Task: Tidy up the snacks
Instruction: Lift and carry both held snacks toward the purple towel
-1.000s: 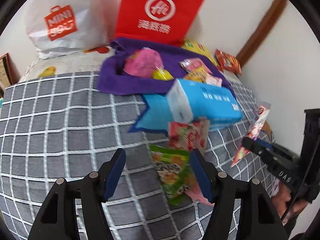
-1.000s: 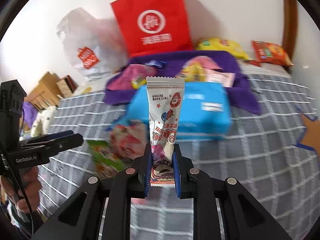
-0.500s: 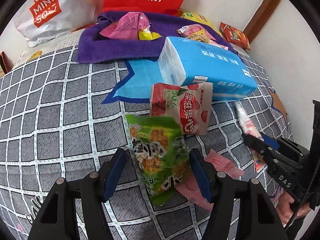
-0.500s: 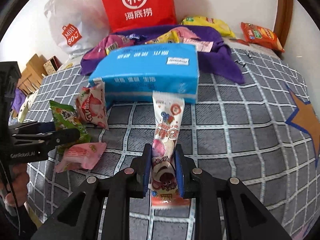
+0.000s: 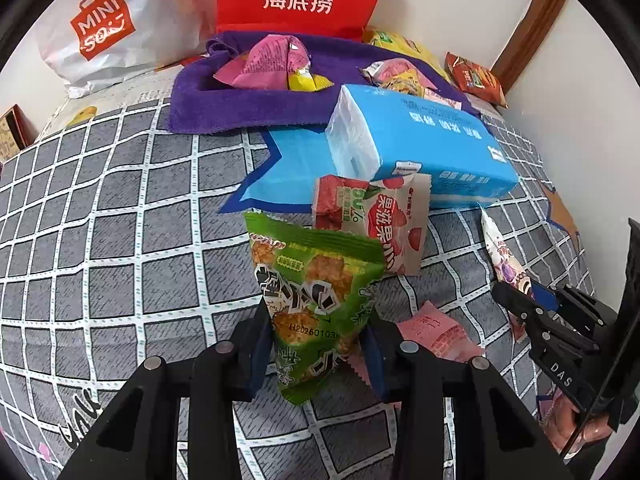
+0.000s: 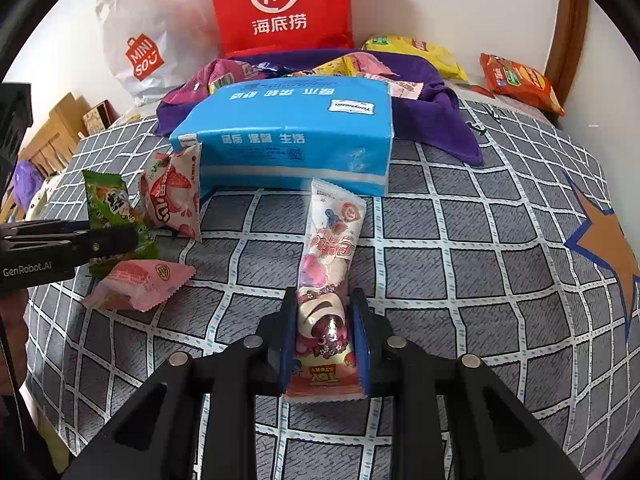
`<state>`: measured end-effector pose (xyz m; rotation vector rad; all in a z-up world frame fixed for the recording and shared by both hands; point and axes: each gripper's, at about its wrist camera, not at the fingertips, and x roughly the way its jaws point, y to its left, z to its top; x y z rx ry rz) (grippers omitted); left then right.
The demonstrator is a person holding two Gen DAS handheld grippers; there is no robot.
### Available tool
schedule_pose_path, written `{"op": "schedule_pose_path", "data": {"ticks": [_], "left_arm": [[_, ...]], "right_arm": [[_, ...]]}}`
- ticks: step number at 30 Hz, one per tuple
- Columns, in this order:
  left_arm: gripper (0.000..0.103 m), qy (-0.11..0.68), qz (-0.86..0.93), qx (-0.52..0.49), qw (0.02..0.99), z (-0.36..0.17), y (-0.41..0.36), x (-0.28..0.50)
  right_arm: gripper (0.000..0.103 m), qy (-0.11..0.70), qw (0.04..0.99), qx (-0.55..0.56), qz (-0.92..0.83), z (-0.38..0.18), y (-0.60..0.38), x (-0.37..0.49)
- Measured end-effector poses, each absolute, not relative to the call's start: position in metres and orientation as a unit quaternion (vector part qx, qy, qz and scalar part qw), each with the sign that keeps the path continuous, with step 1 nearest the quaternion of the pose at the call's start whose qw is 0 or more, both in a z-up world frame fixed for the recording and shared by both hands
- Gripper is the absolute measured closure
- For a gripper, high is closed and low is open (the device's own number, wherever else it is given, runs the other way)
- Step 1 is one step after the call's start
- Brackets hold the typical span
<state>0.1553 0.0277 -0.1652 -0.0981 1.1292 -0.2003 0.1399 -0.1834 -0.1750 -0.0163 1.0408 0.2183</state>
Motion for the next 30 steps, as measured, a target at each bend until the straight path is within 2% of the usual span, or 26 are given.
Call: {"op": "schedule_pose_path", "data": {"ticks": [18, 30], "left_arm": [[0.067, 0.491, -0.115, -0.074, 0.860, -0.115, 0.037, 0.147], [0.067, 0.466, -0.151, -0.078, 0.869, -0.067, 0.020, 0.174]], "right_arm": [[0.078, 0.444, 0.891, 0.027, 0.090, -0.118, -0.208, 0.130], [0.078, 0.394, 0.915, 0.035, 0.079, -0.063, -0.214, 0.155]]}}
